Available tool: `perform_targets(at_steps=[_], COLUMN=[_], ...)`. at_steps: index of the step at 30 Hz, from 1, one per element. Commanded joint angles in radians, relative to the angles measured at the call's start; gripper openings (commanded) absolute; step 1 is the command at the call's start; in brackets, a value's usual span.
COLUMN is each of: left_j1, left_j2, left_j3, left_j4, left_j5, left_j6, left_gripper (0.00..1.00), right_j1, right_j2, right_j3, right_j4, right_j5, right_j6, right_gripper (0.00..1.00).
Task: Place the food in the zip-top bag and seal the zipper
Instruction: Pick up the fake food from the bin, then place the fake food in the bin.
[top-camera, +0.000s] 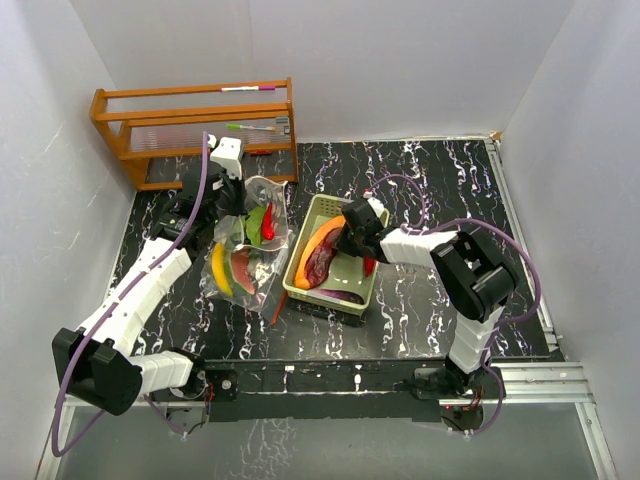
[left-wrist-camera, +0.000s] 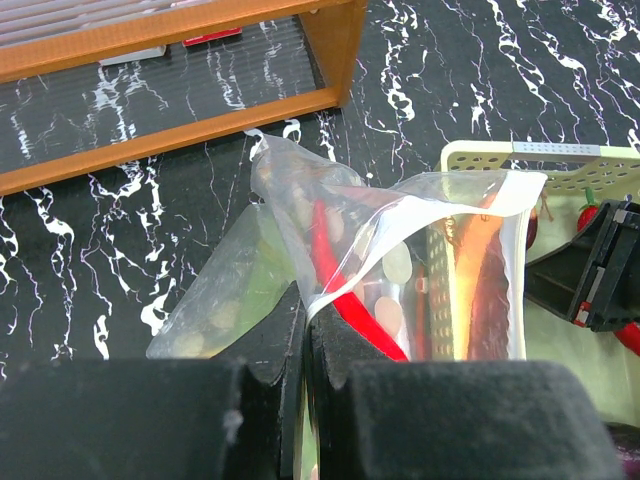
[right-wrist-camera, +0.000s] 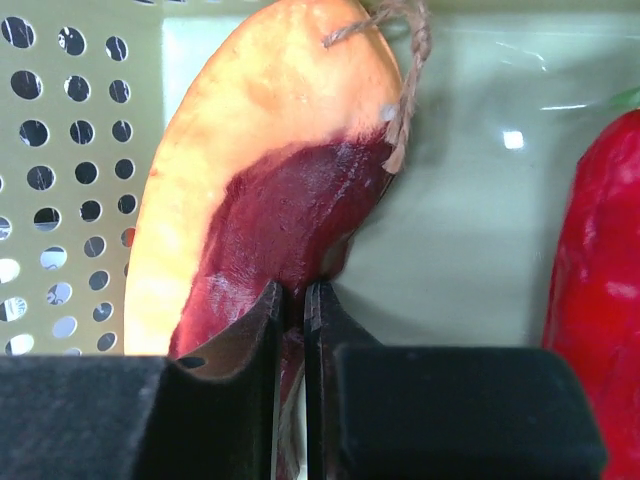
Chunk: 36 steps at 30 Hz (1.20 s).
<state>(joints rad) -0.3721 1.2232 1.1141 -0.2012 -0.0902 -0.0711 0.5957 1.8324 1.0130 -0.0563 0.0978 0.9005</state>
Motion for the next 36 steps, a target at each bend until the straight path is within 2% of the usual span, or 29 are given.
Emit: perform_targets(at_steps=[1,10,20,29,36], left_j1=[-0.002,-0.002,-0.002,-0.003,-0.003], left_j2=[-0.003,0.001,0.0,0.004,0.002], left_j3=[0.004,0.001,0.001,-0.002,-0.003], left_j4=[0.034,0.039,0.042,0.045,0.042], left_j5=[-0.001,-0.001,0.01,0.018,0.017], left_j6=[0.003,0.002,-0.004,-0.007,-0.007], left_gripper=[0.0,0.0,0.0,0.0,0.0], right_j1=[0.017,0.085,0.111,0.103,0.065], right_j2=[-0.003,-0.239,-0.372,-0.362,-0.271], right_j3=[-0.044,-0.041,-0.1,-0.12,-0.023], right_j4=[-0.007,0.0,0.075,0.214,0.112], right_j5=[0.071,0.263,0.417,0.604,0.618], right_j6=[-0.049,-0.231,-0.336,-0.435,-0.392], right_gripper=[0.08,0.08,0.08,0.08,0.09])
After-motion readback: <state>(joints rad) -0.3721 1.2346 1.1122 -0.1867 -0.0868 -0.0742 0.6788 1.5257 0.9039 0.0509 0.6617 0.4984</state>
